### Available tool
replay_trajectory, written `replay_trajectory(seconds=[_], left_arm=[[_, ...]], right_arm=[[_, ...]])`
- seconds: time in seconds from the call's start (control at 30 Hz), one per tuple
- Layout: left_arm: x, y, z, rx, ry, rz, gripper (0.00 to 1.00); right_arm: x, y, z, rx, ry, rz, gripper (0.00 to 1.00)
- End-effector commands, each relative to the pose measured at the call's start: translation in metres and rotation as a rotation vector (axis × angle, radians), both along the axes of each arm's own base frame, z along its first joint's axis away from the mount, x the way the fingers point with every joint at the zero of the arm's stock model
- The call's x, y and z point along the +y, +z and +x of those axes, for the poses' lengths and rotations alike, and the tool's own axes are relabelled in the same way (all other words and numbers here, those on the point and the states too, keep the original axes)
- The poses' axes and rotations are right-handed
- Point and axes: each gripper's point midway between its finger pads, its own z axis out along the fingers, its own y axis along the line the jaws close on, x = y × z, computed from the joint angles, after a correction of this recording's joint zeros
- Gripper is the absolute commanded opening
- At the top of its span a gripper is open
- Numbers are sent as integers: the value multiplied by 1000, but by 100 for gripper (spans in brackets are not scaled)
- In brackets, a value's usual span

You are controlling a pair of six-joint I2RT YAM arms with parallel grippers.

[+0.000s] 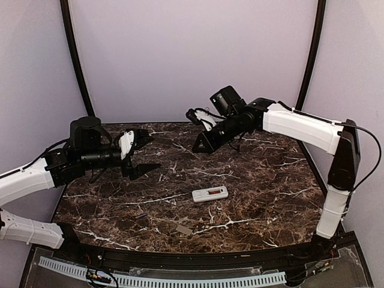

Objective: Load the batteries into the remote control
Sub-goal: Pick up the remote control without batteries from the center of the board.

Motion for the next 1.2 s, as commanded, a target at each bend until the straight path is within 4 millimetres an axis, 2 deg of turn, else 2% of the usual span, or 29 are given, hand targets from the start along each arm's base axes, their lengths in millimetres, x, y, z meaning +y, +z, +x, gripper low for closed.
replay_trajectory(seconds=[0.0, 0.03, 0.1, 0.17, 0.2, 0.23, 0.27, 0.43, 0.57, 0.67, 0.77, 0.97, 1.17], left_arm=[[-25, -22, -17, 72, -186, 59, 81], [-28, -37, -22, 164, -205, 86, 84], [-43, -60, -25, 289, -242, 111, 87], [-57, -91, -20, 387, -243, 147, 92], [-62, -97, -19, 404, -243, 151, 94], [-67, -112, -14, 440, -231, 166, 97], [-72, -115, -9, 443, -222, 166, 98], [-95, -157, 17, 541, -159, 208, 99], [-113, -189, 17, 530, -163, 265, 98], [-119, -213, 19, 548, -143, 310, 98], [-124, -221, 29, 530, -113, 311, 96], [-124, -239, 29, 529, -126, 350, 81], [-122, -255, 31, 529, -110, 384, 72]], right_arm=[[-21, -9, -15, 49, -30, 1, 0], [-30, -7, -13, 45, -57, 2, 0], [-46, -16, -7, 60, -113, -13, 0], [-63, -22, -1, 69, -164, -19, 0], [-70, -26, 0, 75, -181, -21, 0], [-76, -29, 0, 78, -194, -23, 0], [-81, -32, 1, 76, -203, -28, 0], [-98, -46, -1, 82, -224, -57, 0], [-109, -54, -1, 90, -245, -58, 0], [-120, -60, -2, 99, -264, -57, 0], [-127, -65, -3, 105, -271, -60, 0], [-129, -71, -10, 80, -214, -67, 0], [-127, -72, -9, 76, -200, -68, 0]])
